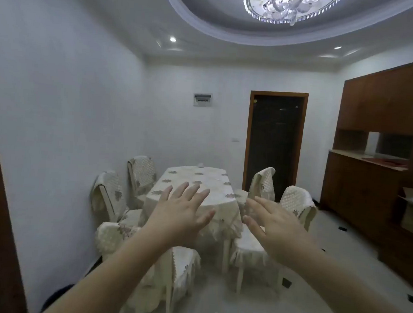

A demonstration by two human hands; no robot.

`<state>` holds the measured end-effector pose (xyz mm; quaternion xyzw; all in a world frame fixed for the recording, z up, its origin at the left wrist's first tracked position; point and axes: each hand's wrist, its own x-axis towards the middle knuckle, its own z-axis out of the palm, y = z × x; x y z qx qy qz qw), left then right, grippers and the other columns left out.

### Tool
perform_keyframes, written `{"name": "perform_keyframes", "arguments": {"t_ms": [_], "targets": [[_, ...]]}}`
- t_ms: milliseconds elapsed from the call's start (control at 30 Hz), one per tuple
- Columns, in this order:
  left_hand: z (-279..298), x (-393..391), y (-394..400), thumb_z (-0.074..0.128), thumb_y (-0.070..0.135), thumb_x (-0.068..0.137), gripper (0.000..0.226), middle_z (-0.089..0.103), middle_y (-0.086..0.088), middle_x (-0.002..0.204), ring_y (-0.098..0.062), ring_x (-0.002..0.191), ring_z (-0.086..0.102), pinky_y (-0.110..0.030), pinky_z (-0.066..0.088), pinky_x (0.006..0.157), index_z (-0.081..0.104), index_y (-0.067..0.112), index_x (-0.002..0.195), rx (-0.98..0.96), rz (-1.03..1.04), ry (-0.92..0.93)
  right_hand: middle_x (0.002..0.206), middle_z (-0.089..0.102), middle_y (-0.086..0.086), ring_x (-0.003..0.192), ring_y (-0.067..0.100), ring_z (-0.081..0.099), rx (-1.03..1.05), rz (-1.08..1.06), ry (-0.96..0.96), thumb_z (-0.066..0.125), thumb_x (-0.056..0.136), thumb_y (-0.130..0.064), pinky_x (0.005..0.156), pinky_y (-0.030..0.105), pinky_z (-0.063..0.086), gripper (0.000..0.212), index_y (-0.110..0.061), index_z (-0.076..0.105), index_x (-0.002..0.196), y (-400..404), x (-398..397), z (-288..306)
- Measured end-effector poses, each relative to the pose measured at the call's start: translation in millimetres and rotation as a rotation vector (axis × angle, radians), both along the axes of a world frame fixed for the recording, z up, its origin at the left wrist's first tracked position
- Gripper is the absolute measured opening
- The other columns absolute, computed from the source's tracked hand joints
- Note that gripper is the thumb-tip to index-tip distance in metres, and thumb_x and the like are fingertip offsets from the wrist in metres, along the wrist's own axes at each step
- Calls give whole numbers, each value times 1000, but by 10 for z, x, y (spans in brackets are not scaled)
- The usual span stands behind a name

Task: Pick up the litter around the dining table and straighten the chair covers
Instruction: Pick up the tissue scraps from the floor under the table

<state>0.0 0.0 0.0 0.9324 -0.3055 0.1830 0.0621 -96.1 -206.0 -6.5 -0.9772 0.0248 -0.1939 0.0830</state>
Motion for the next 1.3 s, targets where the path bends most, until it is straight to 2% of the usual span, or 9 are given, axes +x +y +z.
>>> {"name": "perform_keyframes", "arguments": {"t_ms": [400, 633, 733, 867, 1000, 1100, 1167, 1233, 1300], "targets": [[-765, 343, -872, 7, 70, 90, 69, 2, 11, 161, -10, 147, -5, -36, -4, 119, 4, 39, 152, 79, 17, -2, 159, 11, -10, 144, 8, 8, -32, 34, 63, 20, 98, -56, 114, 28, 7, 58, -35, 9, 151, -1157, 298, -607], [-1046, 891, -879, -2, 72, 84, 73, 5, 14, 161, -9, 147, -4, -36, -1, 119, 3, 43, 151, 36, 52, 9, 160, 3, -12, 146, 7, 0, 58, 123, 16, 12, 90, -65, 113, 27, -2, 68, -38, 1, 151, -1082, 1075, -1012], [-1136, 1207, -756, 2, 70, 88, 69, 1, 13, 161, -10, 147, -9, -35, -6, 118, 0, 42, 151, 27, 66, -20, 160, 2, -12, 145, 7, -1, 22, 130, 10, 16, 94, -62, 112, 26, 0, 64, -36, 4, 152, -958, 1524, -1123], [-1223, 1670, -565, 9, 69, 92, 67, 1, 12, 161, -11, 147, -10, -32, -11, 115, 2, 40, 152, -23, 77, -13, 160, 1, -12, 145, 7, -6, -53, 164, 6, 16, 96, -61, 110, 24, -8, 62, -34, 8, 152, -710, 2076, -1230], [-1413, 2101, -460, 14, 69, 92, 68, 18, 5, 160, -17, 148, 8, -37, 1, 117, 16, 35, 152, 13, 92, -29, 160, 0, -11, 144, 7, -10, -53, 167, -8, 17, 96, -60, 109, 23, -14, 62, -35, 9, 152, -611, 2532, -1334], [-1574, 2388, -534, 24, 64, 95, 65, 34, 1, 154, -20, 144, 26, -37, 11, 113, 33, 28, 148, 14, 33, -28, 160, 5, -10, 145, 8, -6, -39, 135, 6, 10, 93, -63, 112, 25, -11, 67, -32, 10, 152, -656, 2788, -1506], [-1692, 2578, -645, 28, 61, 94, 64, 38, 0, 152, -20, 142, 30, -34, 13, 113, 38, 25, 146, 6, -16, -5, 159, 17, -7, 146, 12, 8, -56, 115, 43, 11, 93, -63, 113, 24, -11, 69, -28, 19, 151, -732, 2905, -1652], [-1819, 2749, -788, 31, 58, 95, 62, 40, -2, 151, -19, 141, 32, -33, 14, 115, 42, 22, 144, 3, -63, 1, 152, 36, -1, 141, 17, 28, -81, 87, 86, 17, 95, -60, 115, 27, -3, 66, -23, 34, 147, -857, 2987, -1788], [-1959, 2905, -954, 32, 55, 96, 60, 41, -3, 150, -19, 142, 31, -34, 13, 117, 43, 20, 144, 18, -110, 4, 147, 44, 2, 138, 19, 35, -77, 77, 105, 25, 96, -56, 117, 32, 9, 62, -19, 41, 144, -1040, 3076, -1934]]}}
